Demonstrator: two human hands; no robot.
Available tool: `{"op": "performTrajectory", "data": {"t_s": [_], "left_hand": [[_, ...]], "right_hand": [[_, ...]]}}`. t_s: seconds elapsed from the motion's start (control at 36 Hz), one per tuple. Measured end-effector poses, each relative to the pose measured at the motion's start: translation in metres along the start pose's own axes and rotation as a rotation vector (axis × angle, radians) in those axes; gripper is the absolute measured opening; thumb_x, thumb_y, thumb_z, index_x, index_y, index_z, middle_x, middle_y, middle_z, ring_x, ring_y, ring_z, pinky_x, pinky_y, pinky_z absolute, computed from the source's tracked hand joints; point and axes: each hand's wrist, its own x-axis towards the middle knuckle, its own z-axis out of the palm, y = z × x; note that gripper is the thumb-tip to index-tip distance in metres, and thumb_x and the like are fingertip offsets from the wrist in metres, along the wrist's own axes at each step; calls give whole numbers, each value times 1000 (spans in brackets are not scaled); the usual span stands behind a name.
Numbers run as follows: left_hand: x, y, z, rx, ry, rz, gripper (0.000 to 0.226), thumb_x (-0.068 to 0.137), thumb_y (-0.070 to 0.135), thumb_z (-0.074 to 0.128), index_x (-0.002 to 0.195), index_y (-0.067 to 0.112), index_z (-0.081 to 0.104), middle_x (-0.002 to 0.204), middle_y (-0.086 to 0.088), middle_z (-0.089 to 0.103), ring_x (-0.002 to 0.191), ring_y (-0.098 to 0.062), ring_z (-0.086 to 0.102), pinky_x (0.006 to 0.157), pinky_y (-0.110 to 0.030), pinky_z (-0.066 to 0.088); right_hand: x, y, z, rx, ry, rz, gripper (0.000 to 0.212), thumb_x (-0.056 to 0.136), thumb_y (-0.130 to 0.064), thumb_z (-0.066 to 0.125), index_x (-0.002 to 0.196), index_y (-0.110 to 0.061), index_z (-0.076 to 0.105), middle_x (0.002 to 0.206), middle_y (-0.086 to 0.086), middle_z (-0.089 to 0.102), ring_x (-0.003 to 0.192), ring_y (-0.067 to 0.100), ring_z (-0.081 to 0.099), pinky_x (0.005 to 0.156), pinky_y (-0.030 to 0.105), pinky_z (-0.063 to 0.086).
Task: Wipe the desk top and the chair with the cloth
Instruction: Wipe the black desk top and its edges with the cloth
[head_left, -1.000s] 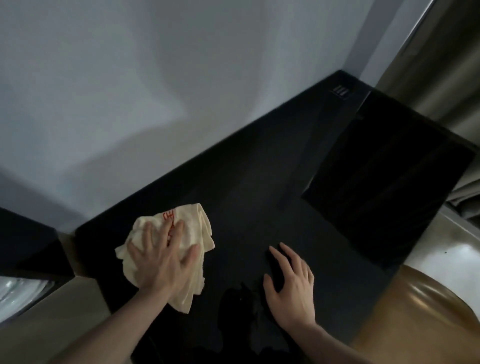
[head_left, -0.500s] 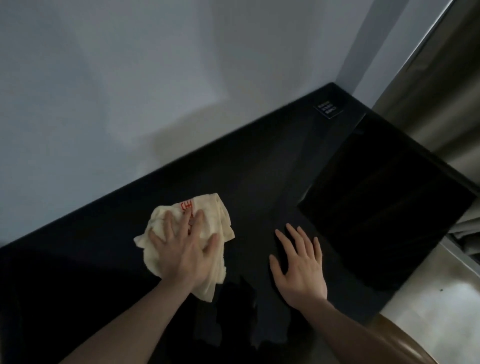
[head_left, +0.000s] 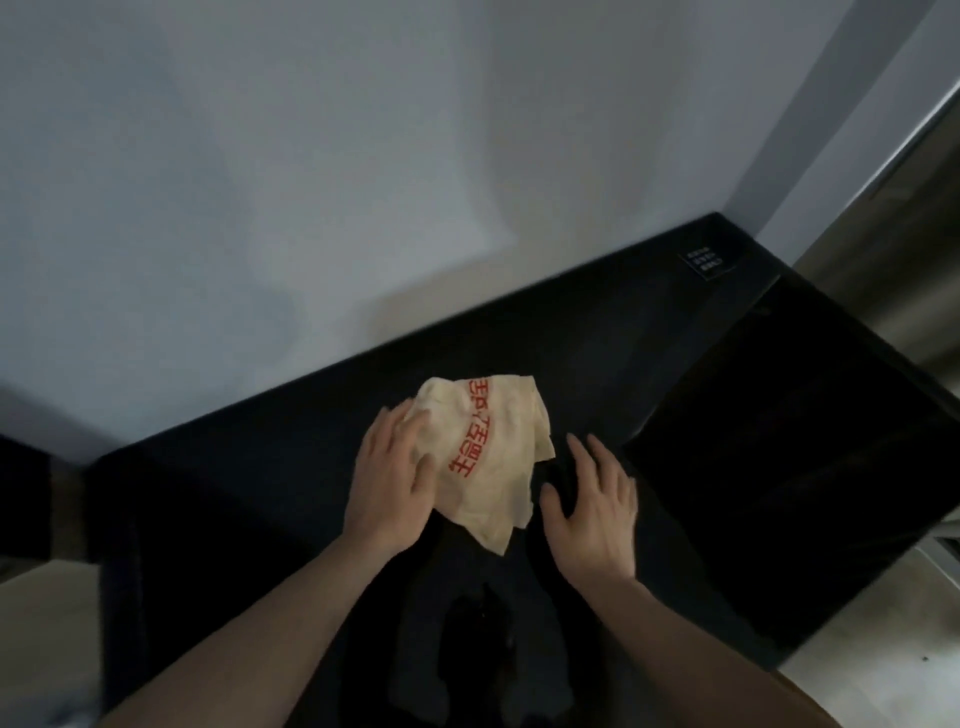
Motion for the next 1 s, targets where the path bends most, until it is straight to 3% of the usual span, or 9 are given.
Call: {"op": "performTrajectory", "data": {"t_s": [0.06, 0.14, 0.28, 0.5, 0.81, 1.0], "left_hand": [[-25, -22, -13, 71, 0, -46, 54, 103, 26, 53, 155, 21, 38, 166, 0, 25, 156, -24, 14, 127, -47, 17], [-54, -51, -30, 207, -161, -137, 65, 104, 33, 50, 161, 26, 20, 171, 4, 6, 158, -20, -1, 128, -36, 2], [-72, -74, -44, 390, -364, -156, 81, 99, 56, 49, 164, 30, 7, 171, 5, -8, 158, -21, -8, 129, -41, 3], [-42, -39, -26, 460, -478, -90, 90, 95, 65, 51, 164, 32, 2, 170, 3, -16, 157, -27, -14, 128, -47, 0], [60, 56, 49, 477, -588, 114, 89, 96, 64, 51, 163, 36, 1, 169, 5, -20, 155, -28, -21, 127, -51, -7], [138, 111, 98, 494, -567, 198, 84, 97, 65, 46, 163, 38, 1, 170, 5, -17, 155, -28, -20, 127, -54, -7]], "right_hand": [[6, -40, 9, -17, -81, -54, 82, 89, -69, 34, 160, -36, 8, 168, -4, 2, 155, 24, 1, 125, 54, 4], [16, -92, 28, -85, -241, -90, 89, 90, -73, 39, 158, -43, -10, 167, -4, -20, 153, 26, -22, 123, 57, -8], [30, -118, 60, -166, -463, -29, 105, 85, -80, 44, 156, -39, -21, 162, 9, -35, 147, 42, -32, 118, 65, -13], [69, -62, 38, -283, -425, 7, 88, 94, -77, 25, 155, -38, -24, 163, 5, -35, 150, 34, -30, 119, 63, -14], [156, 50, -34, -268, -337, 121, 85, 95, -76, 25, 156, -40, -21, 165, -1, -29, 151, 30, -28, 119, 61, -14], [227, 114, -71, -265, -227, 229, 79, 96, -73, 25, 157, -41, -14, 168, -1, -19, 153, 30, -21, 119, 62, -11]]}}
